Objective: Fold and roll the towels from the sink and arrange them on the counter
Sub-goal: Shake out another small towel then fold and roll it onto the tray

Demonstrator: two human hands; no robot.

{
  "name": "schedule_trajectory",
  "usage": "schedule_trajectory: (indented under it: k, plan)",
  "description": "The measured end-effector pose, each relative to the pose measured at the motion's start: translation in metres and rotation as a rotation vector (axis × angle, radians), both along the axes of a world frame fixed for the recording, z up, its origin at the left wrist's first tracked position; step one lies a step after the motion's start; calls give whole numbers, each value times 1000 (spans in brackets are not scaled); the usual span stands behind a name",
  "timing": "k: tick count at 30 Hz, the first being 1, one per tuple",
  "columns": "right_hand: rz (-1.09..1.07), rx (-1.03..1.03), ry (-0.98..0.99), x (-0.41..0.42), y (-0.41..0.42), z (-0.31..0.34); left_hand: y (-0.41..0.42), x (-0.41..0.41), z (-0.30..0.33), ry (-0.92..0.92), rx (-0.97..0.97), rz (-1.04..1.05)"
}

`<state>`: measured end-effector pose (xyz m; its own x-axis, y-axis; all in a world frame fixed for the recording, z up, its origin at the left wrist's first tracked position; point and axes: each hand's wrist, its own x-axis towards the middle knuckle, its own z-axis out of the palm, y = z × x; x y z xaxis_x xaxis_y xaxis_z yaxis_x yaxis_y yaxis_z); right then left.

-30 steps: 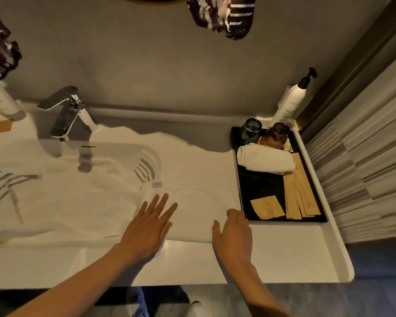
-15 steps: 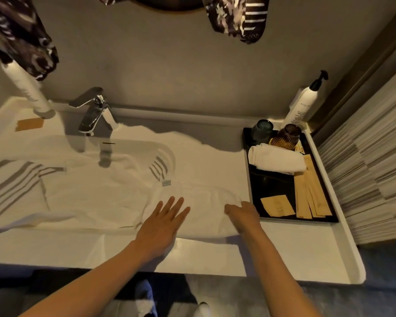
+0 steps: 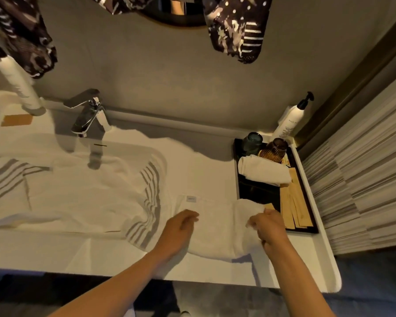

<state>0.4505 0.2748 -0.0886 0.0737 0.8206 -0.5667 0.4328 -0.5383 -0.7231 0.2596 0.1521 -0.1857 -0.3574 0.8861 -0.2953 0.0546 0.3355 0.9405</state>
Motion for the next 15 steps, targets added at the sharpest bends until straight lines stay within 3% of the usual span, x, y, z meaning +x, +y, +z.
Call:
schedule_trajectory:
  k: [1,3,5,6,8,10,11,13,15]
  plan:
    - [43,76,32,-18,-5,1,8,-4,8,-214,-59,171]
    - [210,151,119,-58,-22,1,24,-15,19,-557,-160,314]
    - [411,71,185,-90,-40,-11,28,-27,30,-597,-240,302]
    - [483,32,181,-95,-45,-20,26,-32,31,-460,-244,281]
    - [465,103,113,-93,-49,-36,10,-41,22,163,-160,206]
    - [372,246,-60,-74,-50,-47,-6,-42,13,772,167,46]
    - [320,282,-164,-65,-54,-49,-11,-42,4,956,289,-112]
    - [274,270,-324,-48,-64,-57,-22,-39,-20,1141,374,-445]
    - [299,128,-367,-40,-75,-65,-30,-34,-37,1186,268,-608]
